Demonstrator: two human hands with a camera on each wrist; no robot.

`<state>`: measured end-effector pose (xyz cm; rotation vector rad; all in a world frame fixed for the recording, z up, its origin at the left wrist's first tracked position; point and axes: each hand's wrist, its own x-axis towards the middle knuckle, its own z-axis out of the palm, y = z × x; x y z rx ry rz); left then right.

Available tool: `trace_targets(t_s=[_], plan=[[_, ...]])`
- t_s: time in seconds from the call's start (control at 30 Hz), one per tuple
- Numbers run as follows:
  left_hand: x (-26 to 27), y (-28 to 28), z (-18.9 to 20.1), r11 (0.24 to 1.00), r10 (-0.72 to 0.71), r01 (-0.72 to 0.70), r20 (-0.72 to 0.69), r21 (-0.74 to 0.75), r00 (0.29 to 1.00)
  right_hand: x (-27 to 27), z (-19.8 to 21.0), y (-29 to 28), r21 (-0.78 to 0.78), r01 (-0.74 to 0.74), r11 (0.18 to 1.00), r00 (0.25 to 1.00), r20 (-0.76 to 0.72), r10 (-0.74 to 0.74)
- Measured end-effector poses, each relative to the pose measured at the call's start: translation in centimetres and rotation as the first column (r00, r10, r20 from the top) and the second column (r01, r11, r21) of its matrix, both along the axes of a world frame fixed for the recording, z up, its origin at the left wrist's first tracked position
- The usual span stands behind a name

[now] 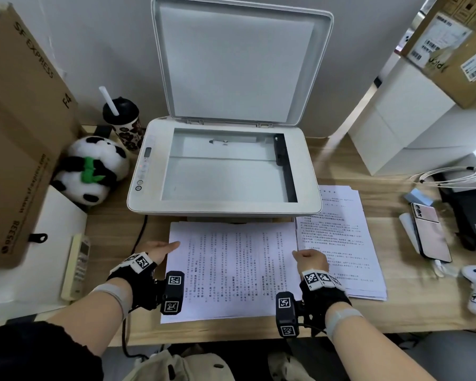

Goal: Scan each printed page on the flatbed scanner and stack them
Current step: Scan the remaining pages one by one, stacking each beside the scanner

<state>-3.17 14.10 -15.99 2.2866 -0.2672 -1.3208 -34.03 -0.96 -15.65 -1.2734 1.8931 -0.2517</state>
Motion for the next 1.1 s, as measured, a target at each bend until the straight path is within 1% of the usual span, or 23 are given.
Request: trace_targets(t_s=[0.07, 0.13, 0.2, 0.27, 0.37, 0.43, 0.5, 0.53, 0.57, 0.6, 0.63, 0.7, 0.73, 0.8, 0.9, 0.93, 0.97, 1.03, 1.1], plan=[[0.2, 0.2, 0.1, 1.000, -0.001, 0.001, 0.037, -0.007, 0.999, -0.2, 0.3, -0.2, -0.003, 0.014, 1.000, 1.000, 0.008, -0.014], [0.1, 0.3, 0.2, 1.000, 0.018, -0.017, 0.048, -0.020, 0.999, -0.2, 0.4, -0.3, 0.009, -0.017, 1.000, 0.999, 0.044, 0.016], [-0.2, 0.1, 0.3, 0.999, 0.032, -0.031, 0.045, -0.031, 0.998, -0.3, 0.4, -0.1, 0.029, -0.065, 0.997, 0.996, 0.069, 0.062], [-0.7, -0.2, 0.4, 0.998, 0.036, -0.035, 0.027, -0.050, 0.999, -0.4, 0.4, 0.1, 0.038, -0.081, 0.996, 0.995, 0.067, 0.078], [-0.9, -0.2, 0.4, 0.996, 0.049, -0.046, 0.044, -0.071, 0.998, -0.6, 0.7, 0.2, 0.010, -0.015, 1.000, 0.999, 0.048, 0.015], [-0.7, -0.1, 0.5, 0.996, 0.027, -0.019, 0.095, -0.089, 0.995, -0.8, 1.1, 0.2, -0.034, 0.063, 0.997, 0.997, 0.036, -0.062], [-0.7, -0.4, 0.8, 0.992, -0.026, 0.043, 0.134, -0.121, 0.991, -1.0, 1.6, 0.2, -0.077, 0.152, 0.985, 0.988, 0.037, -0.149], [-0.9, -0.6, 1.2, 0.985, -0.074, 0.090, 0.113, -0.144, 0.991, -1.1, 1.7, 0.2, -0.093, 0.193, 0.977, 0.981, 0.051, -0.188], [-1.1, -0.9, 2.0, 0.972, -0.169, 0.180, 0.080, -0.151, 0.982, -1.1, 1.8, 0.2, -0.107, 0.231, 0.967, 0.972, 0.073, -0.225], [-1.4, -1.2, 2.8, 0.949, -0.282, 0.283, 0.024, -0.140, 0.959, -1.1, 2.0, 0.2, -0.121, 0.267, 0.956, 0.962, 0.094, -0.257], [-1.7, -1.6, 3.7, 0.926, -0.362, 0.353, -0.046, -0.134, 0.931, -1.0, 2.2, 0.2, -0.133, 0.299, 0.945, 0.951, 0.117, -0.285], [-1.8, -2.1, 5.0, 0.911, -0.401, 0.378, -0.145, -0.164, 0.904, -0.8, 2.6, 0.1, -0.170, 0.338, 0.926, 0.937, 0.153, -0.315], [-1.7, -2.5, 5.4, 0.907, -0.403, 0.371, -0.155, -0.200, 0.902, -0.7, 2.9, 0.0, -0.198, 0.357, 0.913, 0.929, 0.176, -0.326], [-1.5, -3.2, 6.7, 0.879, -0.442, 0.393, -0.151, -0.270, 0.884, -0.4, 4.0, -0.4, -0.250, 0.411, 0.877, 0.904, 0.234, -0.357], [-1.2, -4.3, 9.6, 0.819, -0.508, 0.434, -0.123, -0.376, 0.852, 0.3, 6.9, -1.5, -0.307, 0.470, 0.828, 0.873, 0.300, -0.384], [-0.9, -4.8, 10.5, 0.806, -0.497, 0.416, -0.101, -0.421, 0.862, 0.5, 8.1, -2.0, -0.316, 0.483, 0.817, 0.864, 0.327, -0.384], [-0.6, -5.4, 11.5, 0.801, -0.456, 0.364, -0.091, -0.476, 0.885, 0.9, 9.3, -2.7, -0.325, 0.494, 0.807, 0.855, 0.348, -0.384], [0.2, -6.7, 13.7, 0.776, -0.315, 0.201, -0.091, -0.598, 0.945, 1.7, 11.2, -4.6, -0.371, 0.492, 0.787, 0.849, 0.406, -0.339], [1.3, -7.9, 16.2, 0.714, -0.169, 0.075, -0.067, -0.696, 0.983, 2.8, 13.1, -6.4, -0.442, 0.462, 0.769, 0.858, 0.442, -0.262]])
